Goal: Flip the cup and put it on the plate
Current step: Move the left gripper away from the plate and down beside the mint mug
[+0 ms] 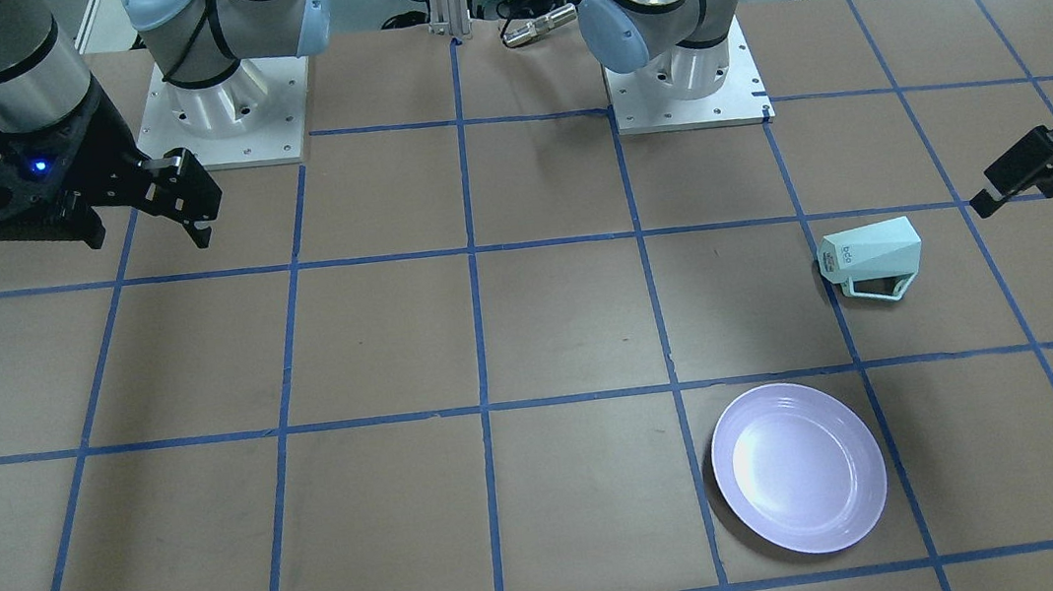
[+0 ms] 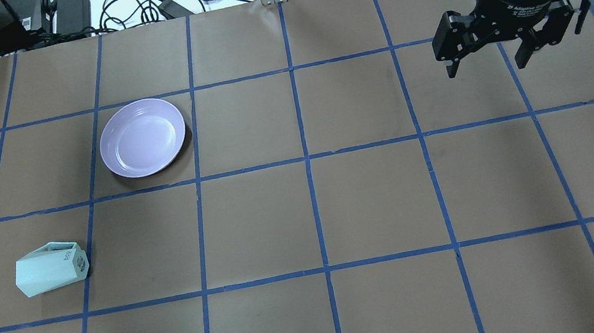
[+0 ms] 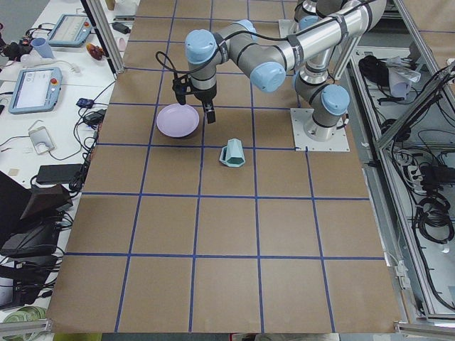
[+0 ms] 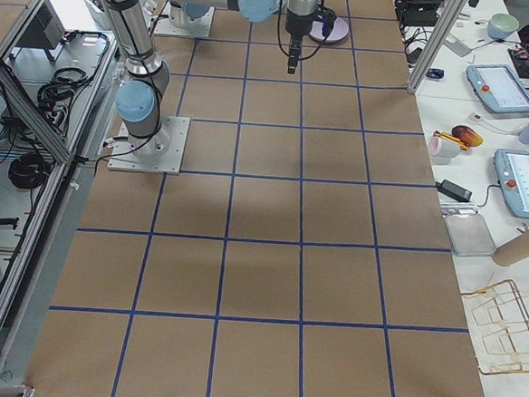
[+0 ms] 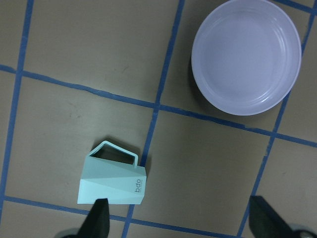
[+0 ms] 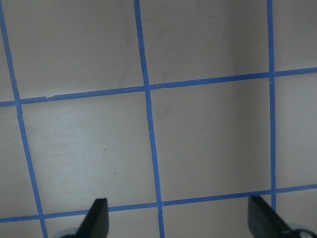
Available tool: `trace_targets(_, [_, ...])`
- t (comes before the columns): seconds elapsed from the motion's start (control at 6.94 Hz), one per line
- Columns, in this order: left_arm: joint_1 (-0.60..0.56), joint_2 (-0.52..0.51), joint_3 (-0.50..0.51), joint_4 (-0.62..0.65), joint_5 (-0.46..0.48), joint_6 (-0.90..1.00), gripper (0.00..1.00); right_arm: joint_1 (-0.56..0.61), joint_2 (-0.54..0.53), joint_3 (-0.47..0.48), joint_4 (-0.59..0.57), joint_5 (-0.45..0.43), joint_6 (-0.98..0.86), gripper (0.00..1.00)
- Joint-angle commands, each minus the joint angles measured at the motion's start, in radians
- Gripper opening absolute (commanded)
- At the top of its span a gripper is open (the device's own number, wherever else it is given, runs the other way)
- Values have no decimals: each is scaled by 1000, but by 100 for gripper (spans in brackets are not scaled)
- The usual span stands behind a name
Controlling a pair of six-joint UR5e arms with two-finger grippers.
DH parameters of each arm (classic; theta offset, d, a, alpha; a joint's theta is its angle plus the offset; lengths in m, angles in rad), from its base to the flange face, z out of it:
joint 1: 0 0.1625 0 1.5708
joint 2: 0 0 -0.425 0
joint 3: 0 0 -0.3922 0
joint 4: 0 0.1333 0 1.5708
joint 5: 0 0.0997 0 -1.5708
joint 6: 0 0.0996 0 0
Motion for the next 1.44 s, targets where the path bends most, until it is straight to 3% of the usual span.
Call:
trace_targets(0.0, [121,-20,-64,0,-51,186,100,0,0,0,0,0,0,100])
trace_targets(0.29, [194,-61,-118,3,-82,340,100,0,0,0,0,0,0,100])
trace_targets(0.72, [210,-144,-162,7,-82,486,100,0,0,0,0,0,0,100])
trace_targets(1.3, [222,-236,-179,0,-116,546,100,0,0,0,0,0,0,100])
